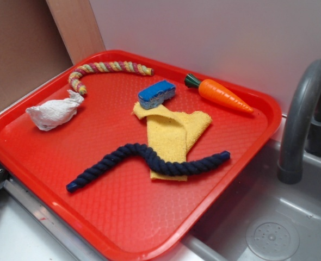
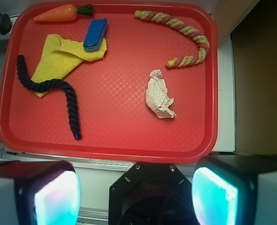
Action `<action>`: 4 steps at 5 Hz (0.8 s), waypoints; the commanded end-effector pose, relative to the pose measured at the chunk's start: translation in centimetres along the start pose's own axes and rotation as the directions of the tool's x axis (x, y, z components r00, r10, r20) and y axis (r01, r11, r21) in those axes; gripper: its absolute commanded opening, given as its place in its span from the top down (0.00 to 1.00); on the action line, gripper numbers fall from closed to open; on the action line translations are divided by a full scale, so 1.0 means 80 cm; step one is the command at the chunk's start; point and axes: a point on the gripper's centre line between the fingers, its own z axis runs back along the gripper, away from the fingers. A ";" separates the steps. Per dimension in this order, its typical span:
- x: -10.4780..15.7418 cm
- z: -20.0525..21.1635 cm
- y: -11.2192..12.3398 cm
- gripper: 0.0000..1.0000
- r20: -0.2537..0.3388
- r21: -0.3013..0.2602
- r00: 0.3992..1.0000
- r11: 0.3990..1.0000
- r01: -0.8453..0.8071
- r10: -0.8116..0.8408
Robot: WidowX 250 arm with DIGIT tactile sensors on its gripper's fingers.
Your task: Grab the blue sponge.
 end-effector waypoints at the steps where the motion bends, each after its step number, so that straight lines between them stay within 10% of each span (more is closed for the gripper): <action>1: 0.000 0.000 0.000 0.00 0.000 0.000 1.000 1.000 0.000 0.000; 3: 0.067 -0.012 -0.037 0.00 0.014 -0.013 0.974 0.974 -0.225 0.225; 4: 0.107 -0.027 -0.079 0.00 0.048 0.074 0.973 0.971 -0.228 0.224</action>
